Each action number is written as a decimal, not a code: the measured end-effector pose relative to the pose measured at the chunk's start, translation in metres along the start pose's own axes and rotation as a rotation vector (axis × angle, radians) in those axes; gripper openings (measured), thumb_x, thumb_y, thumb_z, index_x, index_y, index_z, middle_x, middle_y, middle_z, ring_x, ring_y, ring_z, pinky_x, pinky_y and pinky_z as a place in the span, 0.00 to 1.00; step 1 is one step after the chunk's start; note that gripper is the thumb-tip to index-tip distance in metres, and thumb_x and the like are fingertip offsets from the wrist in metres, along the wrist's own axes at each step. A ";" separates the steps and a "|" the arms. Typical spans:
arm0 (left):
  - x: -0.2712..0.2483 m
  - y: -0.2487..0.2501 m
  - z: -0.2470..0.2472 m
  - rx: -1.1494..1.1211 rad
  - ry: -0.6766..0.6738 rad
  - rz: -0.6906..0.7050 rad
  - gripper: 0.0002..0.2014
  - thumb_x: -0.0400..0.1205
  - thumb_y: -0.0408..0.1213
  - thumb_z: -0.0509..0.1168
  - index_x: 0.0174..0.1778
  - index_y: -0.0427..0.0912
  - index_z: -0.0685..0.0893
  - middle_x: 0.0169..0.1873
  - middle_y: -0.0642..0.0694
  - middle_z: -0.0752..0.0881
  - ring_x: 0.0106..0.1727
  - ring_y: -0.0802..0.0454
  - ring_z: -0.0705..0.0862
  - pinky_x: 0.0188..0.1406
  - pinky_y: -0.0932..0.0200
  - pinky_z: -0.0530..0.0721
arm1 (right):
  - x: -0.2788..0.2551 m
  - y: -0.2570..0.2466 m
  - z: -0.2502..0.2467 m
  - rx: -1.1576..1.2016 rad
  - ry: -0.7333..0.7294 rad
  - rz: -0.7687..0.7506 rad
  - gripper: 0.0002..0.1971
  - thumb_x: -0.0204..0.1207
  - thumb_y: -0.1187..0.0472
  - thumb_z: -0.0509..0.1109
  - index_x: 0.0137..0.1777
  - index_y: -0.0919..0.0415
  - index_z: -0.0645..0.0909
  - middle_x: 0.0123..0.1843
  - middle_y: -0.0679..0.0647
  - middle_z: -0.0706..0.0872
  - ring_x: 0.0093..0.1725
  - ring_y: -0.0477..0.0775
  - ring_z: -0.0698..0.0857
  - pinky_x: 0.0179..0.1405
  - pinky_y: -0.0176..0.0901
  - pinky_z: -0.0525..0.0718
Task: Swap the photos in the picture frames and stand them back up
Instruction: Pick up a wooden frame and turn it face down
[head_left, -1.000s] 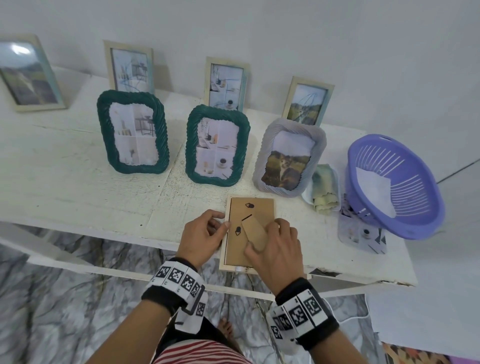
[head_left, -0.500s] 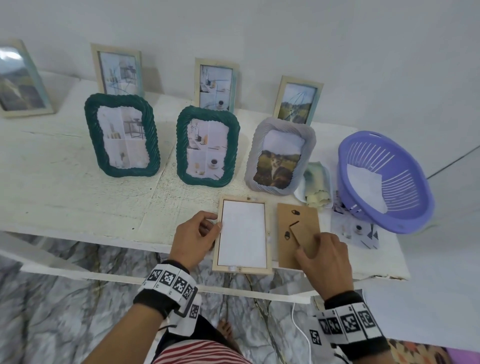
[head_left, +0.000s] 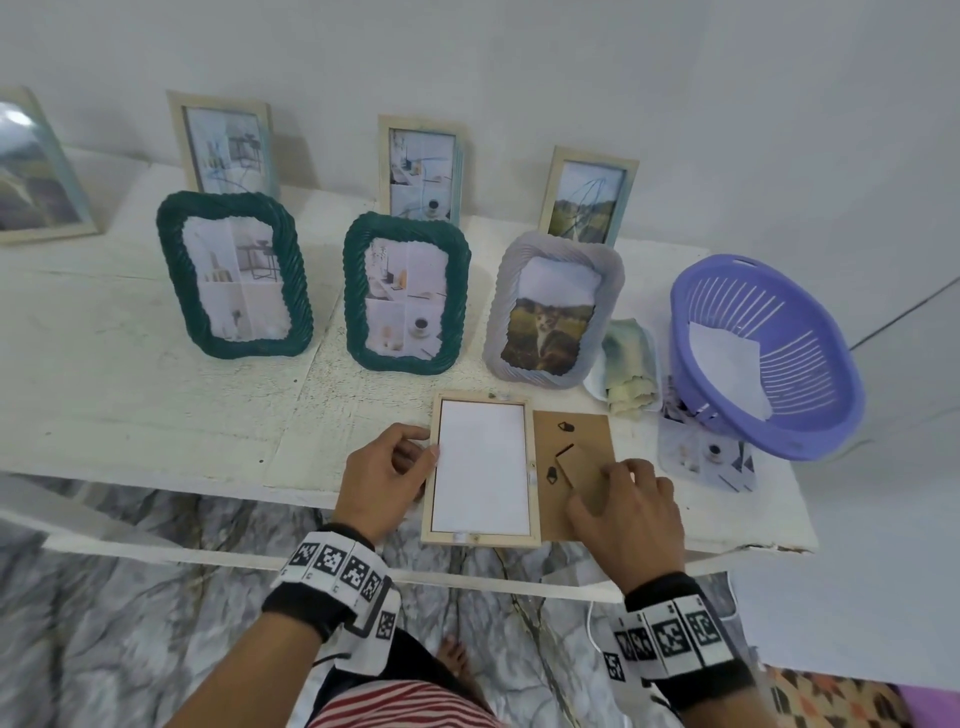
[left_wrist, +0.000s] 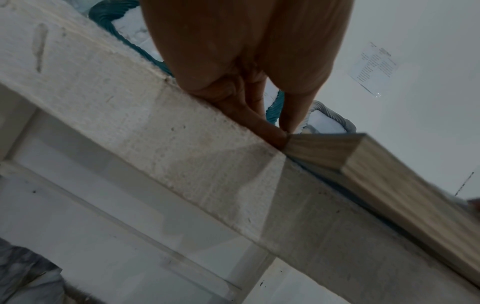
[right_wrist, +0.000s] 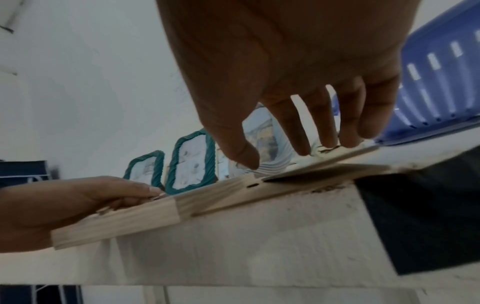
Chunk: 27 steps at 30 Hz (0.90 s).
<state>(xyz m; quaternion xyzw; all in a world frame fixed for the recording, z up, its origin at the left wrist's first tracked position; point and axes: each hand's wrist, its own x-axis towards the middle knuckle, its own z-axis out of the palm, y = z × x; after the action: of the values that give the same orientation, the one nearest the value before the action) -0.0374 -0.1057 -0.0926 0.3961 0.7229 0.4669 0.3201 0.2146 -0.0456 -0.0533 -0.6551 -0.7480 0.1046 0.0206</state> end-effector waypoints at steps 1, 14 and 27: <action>0.000 -0.001 0.000 0.000 0.002 -0.001 0.08 0.79 0.39 0.74 0.52 0.46 0.86 0.36 0.48 0.86 0.36 0.54 0.84 0.35 0.49 0.91 | -0.001 -0.005 0.000 0.031 0.046 -0.023 0.25 0.73 0.44 0.67 0.62 0.61 0.80 0.65 0.60 0.79 0.59 0.65 0.76 0.54 0.55 0.79; 0.002 -0.007 -0.001 0.027 -0.010 0.037 0.08 0.78 0.42 0.74 0.52 0.49 0.86 0.35 0.50 0.86 0.37 0.50 0.86 0.38 0.43 0.90 | 0.015 -0.073 0.022 -0.059 -0.272 -0.421 0.59 0.56 0.17 0.61 0.82 0.34 0.35 0.86 0.63 0.36 0.84 0.70 0.42 0.80 0.65 0.51; 0.003 -0.005 -0.003 0.036 -0.033 0.043 0.08 0.79 0.43 0.73 0.52 0.50 0.86 0.35 0.51 0.86 0.37 0.51 0.86 0.39 0.44 0.90 | 0.027 -0.083 0.020 -0.107 -0.383 -0.427 0.67 0.54 0.17 0.64 0.84 0.46 0.32 0.84 0.69 0.33 0.82 0.76 0.39 0.80 0.67 0.46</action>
<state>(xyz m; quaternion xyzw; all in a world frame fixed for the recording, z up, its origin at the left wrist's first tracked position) -0.0426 -0.1056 -0.0965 0.4251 0.7172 0.4539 0.3146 0.1269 -0.0310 -0.0605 -0.4514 -0.8637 0.1800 -0.1340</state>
